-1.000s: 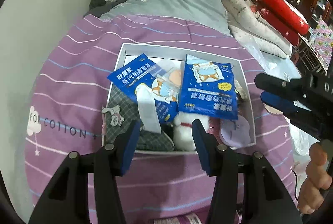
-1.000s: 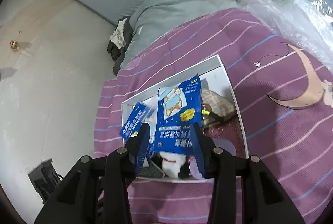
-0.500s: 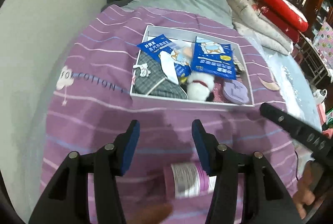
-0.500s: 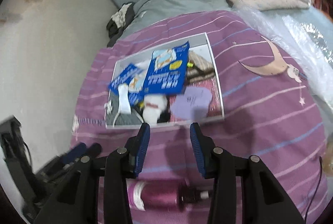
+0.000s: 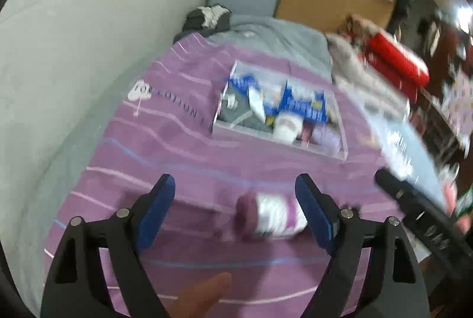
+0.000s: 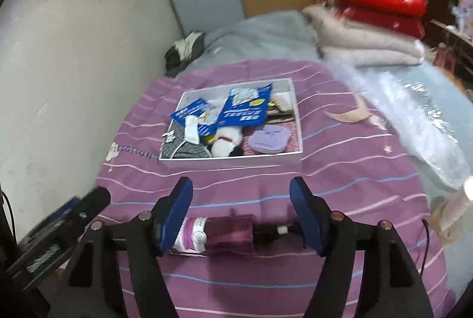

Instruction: Organize soft objects

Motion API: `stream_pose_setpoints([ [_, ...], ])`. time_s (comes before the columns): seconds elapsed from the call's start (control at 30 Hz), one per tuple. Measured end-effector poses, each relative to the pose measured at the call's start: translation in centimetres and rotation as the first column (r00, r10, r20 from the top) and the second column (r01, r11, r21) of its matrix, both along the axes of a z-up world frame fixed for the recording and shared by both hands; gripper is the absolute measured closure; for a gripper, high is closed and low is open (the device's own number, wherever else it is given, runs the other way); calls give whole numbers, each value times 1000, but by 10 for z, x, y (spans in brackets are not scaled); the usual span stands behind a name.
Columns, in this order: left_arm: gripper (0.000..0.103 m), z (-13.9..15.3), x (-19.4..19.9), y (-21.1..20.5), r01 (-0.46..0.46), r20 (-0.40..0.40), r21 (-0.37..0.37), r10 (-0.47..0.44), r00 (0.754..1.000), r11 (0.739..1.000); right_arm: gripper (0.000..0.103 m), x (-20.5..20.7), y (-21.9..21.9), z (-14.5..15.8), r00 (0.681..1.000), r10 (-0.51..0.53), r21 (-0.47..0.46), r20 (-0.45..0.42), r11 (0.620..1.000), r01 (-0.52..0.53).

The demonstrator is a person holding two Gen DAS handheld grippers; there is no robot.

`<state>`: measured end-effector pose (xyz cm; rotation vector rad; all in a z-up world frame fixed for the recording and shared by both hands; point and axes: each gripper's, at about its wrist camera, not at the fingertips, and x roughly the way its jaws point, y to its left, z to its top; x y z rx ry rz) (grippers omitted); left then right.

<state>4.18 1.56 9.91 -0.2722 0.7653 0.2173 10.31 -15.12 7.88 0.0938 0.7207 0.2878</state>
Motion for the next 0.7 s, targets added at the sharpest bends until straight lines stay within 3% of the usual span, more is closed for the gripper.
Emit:
stream_pose_setpoints([
  [0.2,20,-39,-22,-25,55,-24,133,-53,998,990,33,-34,9,-34,997,47,-108,65,993,-40],
  [0.3,21,-59,-23,-33,53,-58,209,-41,997,976,28,-45,12,-56,994,10,-191,108,982,11],
  [0.43,21,-73,-19,-28,54,-108,177,-35,994,983,28,-39,15,-74,999,8,-221,46,975,3],
  [0.7,22,-74,-22,-28,43,-111,181,-23,994,982,27,-36,16,-82,1000,25,-213,14,977,-22],
])
